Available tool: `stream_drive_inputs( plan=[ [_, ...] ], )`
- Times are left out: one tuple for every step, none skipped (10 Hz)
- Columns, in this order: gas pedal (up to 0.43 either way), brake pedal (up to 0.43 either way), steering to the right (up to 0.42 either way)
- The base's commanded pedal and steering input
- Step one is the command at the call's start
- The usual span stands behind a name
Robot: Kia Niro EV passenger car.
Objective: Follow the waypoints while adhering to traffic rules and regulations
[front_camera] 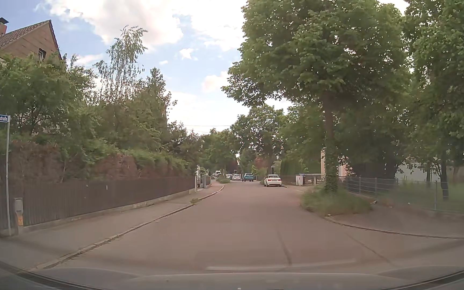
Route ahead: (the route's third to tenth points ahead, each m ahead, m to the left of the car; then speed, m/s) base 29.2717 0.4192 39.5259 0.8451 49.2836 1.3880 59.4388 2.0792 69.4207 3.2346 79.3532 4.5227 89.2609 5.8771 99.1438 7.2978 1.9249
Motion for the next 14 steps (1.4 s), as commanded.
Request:
stream_drive_inputs(
  plan=[
    [0.000,0.018,-0.016],
    [0.000,0.018,-0.024],
    [0.000,0.018,-0.035],
    [0.000,0.018,-0.045],
    [0.000,0.018,-0.042],
    [0.000,0.018,-0.030],
    [0.000,0.018,-0.015],
    [0.000,0.018,-0.010],
    [0.000,0.018,-0.010],
    [0.000,0.018,-0.011],
    [0.000,0.018,-0.010],
    [0.000,0.018,-0.010],
    [0.000,0.018,-0.010],
    [0.000,0.018,-0.005]
  ],
)
